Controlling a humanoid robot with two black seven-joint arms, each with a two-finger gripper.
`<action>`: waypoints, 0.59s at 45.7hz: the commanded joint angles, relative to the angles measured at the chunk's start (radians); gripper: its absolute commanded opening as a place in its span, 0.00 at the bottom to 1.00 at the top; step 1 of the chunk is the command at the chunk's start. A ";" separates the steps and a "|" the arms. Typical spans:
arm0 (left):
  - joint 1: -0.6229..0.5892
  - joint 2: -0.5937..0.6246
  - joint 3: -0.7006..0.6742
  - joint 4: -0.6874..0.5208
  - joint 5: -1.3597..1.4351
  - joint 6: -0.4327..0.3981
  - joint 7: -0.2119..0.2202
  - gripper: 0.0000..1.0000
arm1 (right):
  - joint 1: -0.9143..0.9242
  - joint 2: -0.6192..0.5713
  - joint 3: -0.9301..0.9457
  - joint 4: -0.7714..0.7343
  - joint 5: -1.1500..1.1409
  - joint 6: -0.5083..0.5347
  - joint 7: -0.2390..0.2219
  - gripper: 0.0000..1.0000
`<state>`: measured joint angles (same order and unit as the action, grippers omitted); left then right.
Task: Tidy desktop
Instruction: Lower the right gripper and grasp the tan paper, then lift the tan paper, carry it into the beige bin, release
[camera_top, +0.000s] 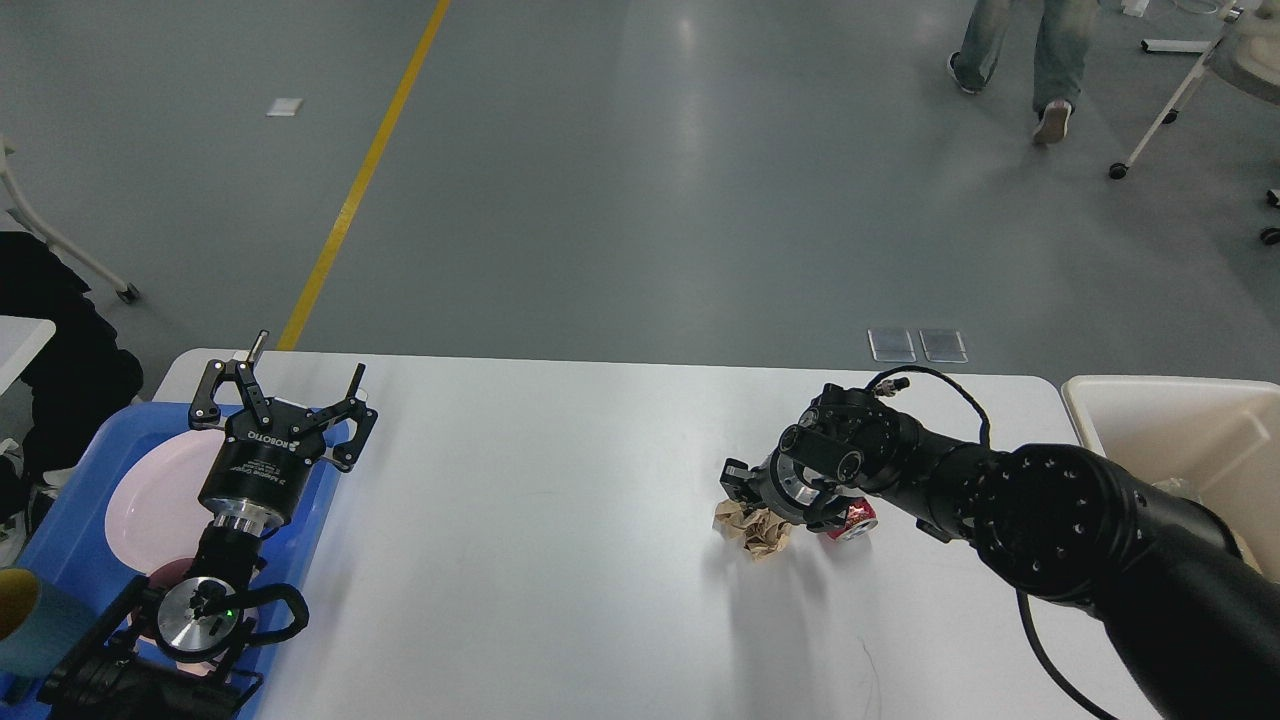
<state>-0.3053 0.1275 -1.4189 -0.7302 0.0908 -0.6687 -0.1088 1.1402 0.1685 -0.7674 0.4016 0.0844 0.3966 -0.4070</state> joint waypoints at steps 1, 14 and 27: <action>0.000 0.000 0.000 0.000 0.000 0.001 0.000 0.96 | 0.048 -0.059 0.013 0.062 0.000 0.054 -0.012 0.00; 0.000 0.000 0.000 0.000 0.000 0.001 0.000 0.96 | 0.478 -0.291 -0.048 0.643 0.006 0.071 0.000 0.00; 0.002 0.000 0.000 0.000 0.000 0.001 0.000 0.96 | 0.843 -0.422 -0.263 0.870 0.012 0.321 0.057 0.00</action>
<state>-0.3051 0.1273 -1.4189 -0.7302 0.0906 -0.6672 -0.1088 1.8498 -0.2057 -0.9278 1.2152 0.0958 0.5933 -0.3716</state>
